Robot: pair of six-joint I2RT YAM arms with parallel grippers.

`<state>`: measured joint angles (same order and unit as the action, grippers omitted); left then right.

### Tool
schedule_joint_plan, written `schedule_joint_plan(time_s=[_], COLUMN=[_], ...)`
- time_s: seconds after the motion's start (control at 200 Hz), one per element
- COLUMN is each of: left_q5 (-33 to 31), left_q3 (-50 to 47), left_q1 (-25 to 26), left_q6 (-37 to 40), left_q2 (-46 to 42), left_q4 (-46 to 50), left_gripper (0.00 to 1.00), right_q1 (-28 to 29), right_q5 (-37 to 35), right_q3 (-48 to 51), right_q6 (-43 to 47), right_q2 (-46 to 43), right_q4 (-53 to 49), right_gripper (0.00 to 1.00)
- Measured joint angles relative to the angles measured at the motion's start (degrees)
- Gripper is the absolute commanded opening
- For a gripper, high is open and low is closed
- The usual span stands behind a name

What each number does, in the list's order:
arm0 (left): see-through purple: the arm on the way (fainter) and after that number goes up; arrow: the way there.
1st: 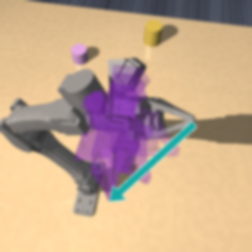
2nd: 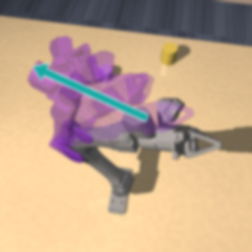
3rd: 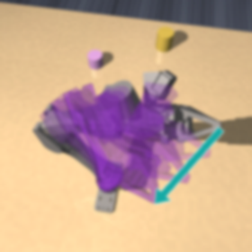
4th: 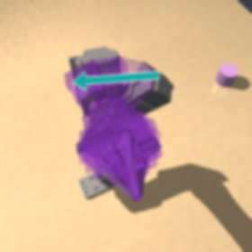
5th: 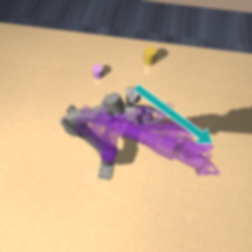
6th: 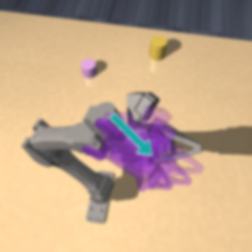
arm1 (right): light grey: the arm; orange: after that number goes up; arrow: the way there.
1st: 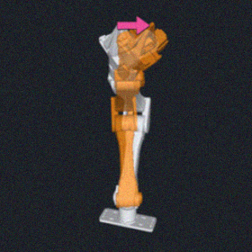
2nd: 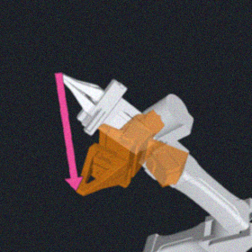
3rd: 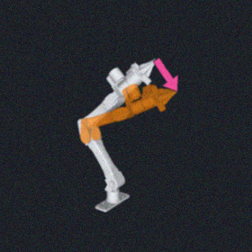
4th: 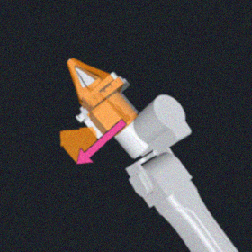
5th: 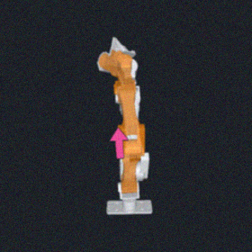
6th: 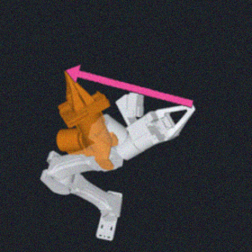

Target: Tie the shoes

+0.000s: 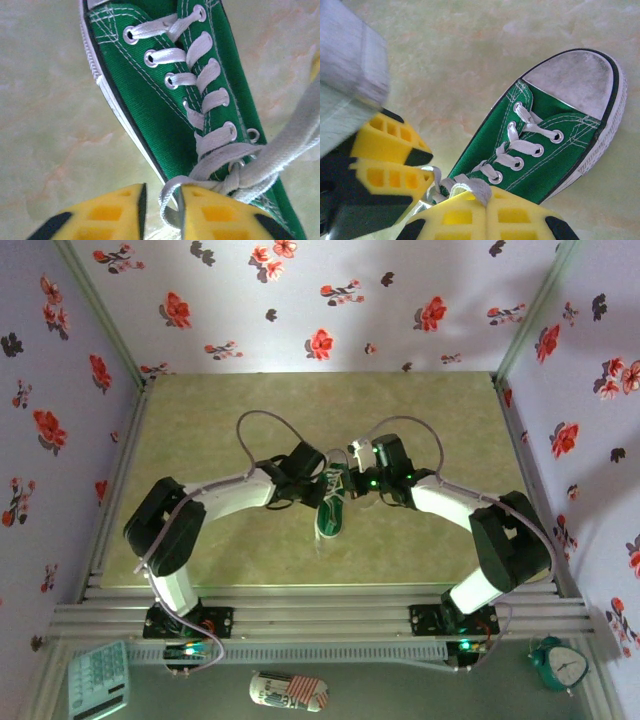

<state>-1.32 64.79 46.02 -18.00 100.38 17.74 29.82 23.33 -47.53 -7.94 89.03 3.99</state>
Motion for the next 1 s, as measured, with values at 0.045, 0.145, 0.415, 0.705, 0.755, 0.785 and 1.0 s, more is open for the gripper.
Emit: schedule_joint_plan(time_s=[0.045,0.145,0.415,0.705,0.755,0.785,1.0], left_q5=[0.07,0.28,0.55,4.20,4.48,4.59,4.61], left_q3=[-0.85,-2.84,-8.15,-13.18,-14.08,-14.60,-17.73], left_q1=[0.00,-0.17,-0.92,-0.92,-0.92,-0.92,-0.92], left_q6=[-0.59,-1.97,-7.54,-12.41,-13.73,-14.58,-17.94], left_q2=[-1.14,-3.82,-9.38,-10.73,-10.78,-10.78,-11.32], left_q4=[-0.55,-1.81,-5.97,-11.74,-13.07,-13.77,-16.61], left_gripper=[0.38,0.47,0.34,0.22,0.22,0.22,0.23], right_q1=[0.09,0.46,0.63,2.58,2.95,3.23,7.21], right_q5=[0.00,0.02,0.87,0.28,-0.46,-1.01,-11.54], right_q3=[0.00,0.00,0.68,0.98,0.98,0.98,0.98], right_q6=[0.00,0.00,-0.28,-3.87,-4.59,-4.79,-7.74], right_q2=[0.00,0.00,0.00,0.00,0.00,0.00,0.00], right_q4=[0.00,0.00,2.34,3.19,3.48,3.69,2.86], right_gripper=[0.00,0.00,0.00,0.00,0.00,0.00,0.00])
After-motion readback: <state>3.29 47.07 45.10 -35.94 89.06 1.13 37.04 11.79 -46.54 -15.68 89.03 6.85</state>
